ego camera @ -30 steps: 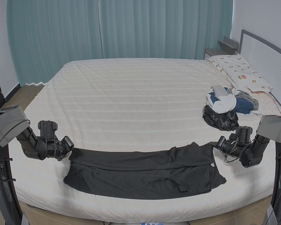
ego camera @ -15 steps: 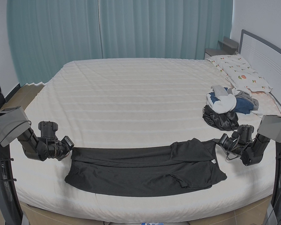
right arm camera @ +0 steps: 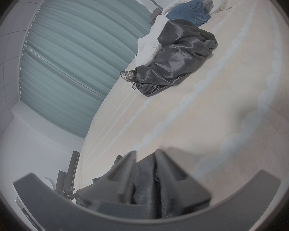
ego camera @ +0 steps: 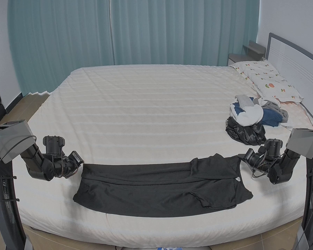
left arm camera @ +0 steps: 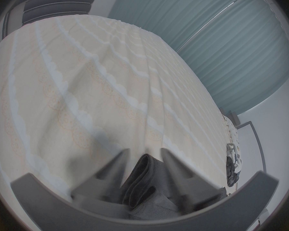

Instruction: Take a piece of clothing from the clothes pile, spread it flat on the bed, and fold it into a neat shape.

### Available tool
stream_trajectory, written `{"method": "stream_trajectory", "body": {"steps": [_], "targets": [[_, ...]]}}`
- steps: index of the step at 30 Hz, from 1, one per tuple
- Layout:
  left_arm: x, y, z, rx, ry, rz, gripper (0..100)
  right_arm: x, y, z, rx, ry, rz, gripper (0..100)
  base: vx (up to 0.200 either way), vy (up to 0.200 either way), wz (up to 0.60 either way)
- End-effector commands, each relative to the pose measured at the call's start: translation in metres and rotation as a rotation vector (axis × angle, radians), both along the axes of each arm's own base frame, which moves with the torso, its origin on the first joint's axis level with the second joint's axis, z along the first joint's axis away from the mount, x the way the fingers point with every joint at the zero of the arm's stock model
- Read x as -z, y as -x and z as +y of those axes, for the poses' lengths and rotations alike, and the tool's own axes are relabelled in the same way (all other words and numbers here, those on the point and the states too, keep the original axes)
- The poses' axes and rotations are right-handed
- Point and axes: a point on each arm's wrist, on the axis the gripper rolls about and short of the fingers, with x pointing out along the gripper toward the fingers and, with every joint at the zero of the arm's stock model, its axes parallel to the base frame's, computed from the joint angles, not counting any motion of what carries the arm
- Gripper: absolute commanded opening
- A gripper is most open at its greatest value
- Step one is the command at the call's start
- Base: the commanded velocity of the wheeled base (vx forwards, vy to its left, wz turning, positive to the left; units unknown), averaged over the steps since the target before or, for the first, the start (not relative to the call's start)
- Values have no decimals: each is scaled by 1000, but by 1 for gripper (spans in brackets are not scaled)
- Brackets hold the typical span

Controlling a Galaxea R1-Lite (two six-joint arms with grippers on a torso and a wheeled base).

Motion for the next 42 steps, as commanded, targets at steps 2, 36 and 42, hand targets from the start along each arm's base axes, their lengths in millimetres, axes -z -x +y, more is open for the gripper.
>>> {"method": "stream_trajectory", "body": {"steps": [2, 36, 42], "targets": [[2, 1, 0, 0, 2, 7, 100, 1, 3, 1, -5, -3, 10, 100, 0, 0, 0], [-32, 109, -38, -2, 154, 145, 100, -63, 127, 34, 117, -197, 197, 100, -53, 0, 0], [-16, 105, -45, -19, 98, 159, 100, -55, 129, 40, 106, -201, 209, 100, 0, 0, 0]]}}
